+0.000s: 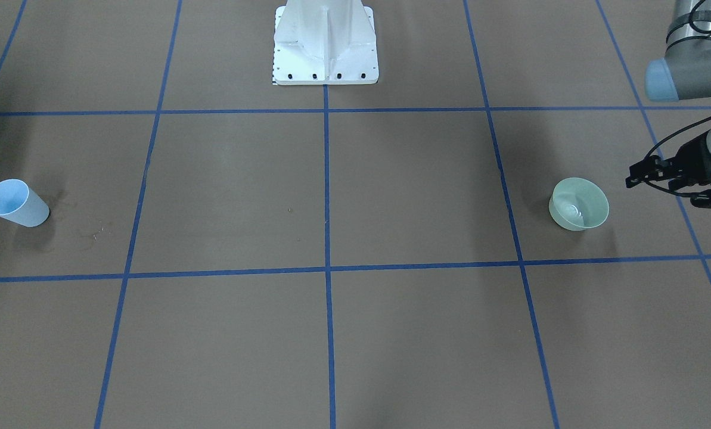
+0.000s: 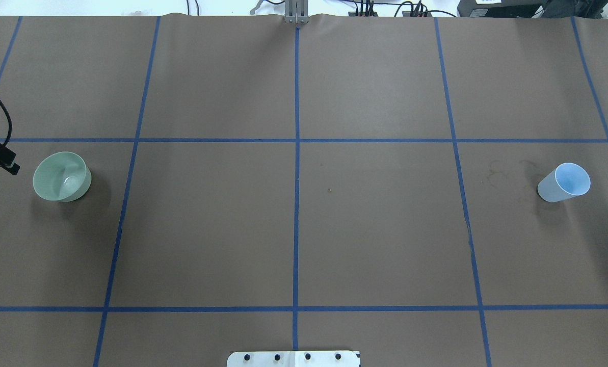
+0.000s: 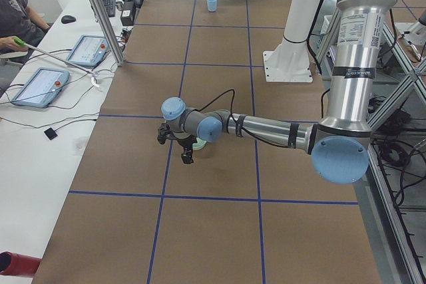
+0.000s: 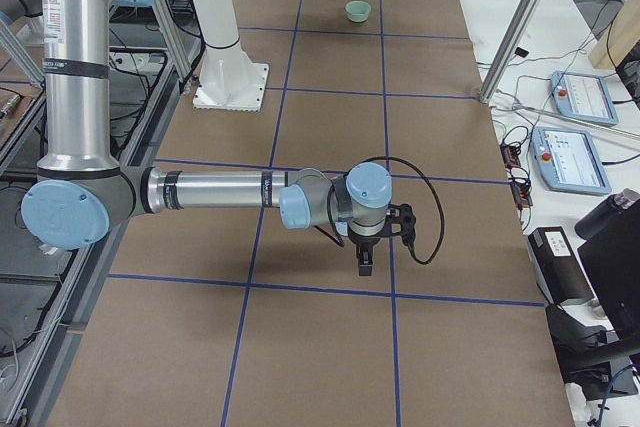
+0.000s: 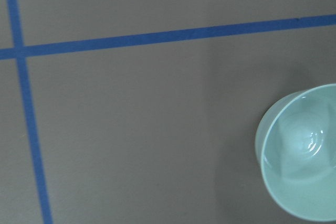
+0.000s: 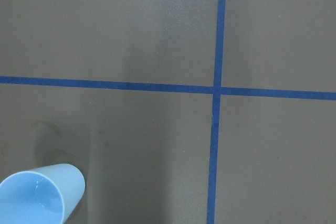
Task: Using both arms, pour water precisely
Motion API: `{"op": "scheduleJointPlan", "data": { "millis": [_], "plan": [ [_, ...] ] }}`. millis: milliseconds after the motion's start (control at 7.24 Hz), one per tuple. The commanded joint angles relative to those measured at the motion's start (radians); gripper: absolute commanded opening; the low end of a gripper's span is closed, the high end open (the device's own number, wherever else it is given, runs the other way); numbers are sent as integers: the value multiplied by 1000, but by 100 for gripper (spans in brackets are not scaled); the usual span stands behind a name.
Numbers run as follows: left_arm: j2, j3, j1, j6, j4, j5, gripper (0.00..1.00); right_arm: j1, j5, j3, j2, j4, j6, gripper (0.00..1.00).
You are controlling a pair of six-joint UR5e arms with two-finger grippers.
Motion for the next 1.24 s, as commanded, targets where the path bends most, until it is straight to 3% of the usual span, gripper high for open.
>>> {"op": "scheduleJointPlan", "data": {
  "millis": [0,552,690,828,966,1104],
  "plan": [
    [-45,67,40,-124,-94,-1,100,0,0,-1,0,3,0,100],
    [-85,133,80,-133,-97,-4,97,0,0,-1,-3,3,0,100],
    [-85,132,85,-135,-97,-6,77,0,2,1,-3,3,0,100],
    [-86,129,85,-137,-97,-9,12,0,2,4,-3,3,0,100],
    [-88,124,85,-138,-97,-10,0,0,3,5,-8,3,0,100],
    [-88,120,85,-138,-96,-19,0,0,3,13,-11,3,0,100]
  ]
}}
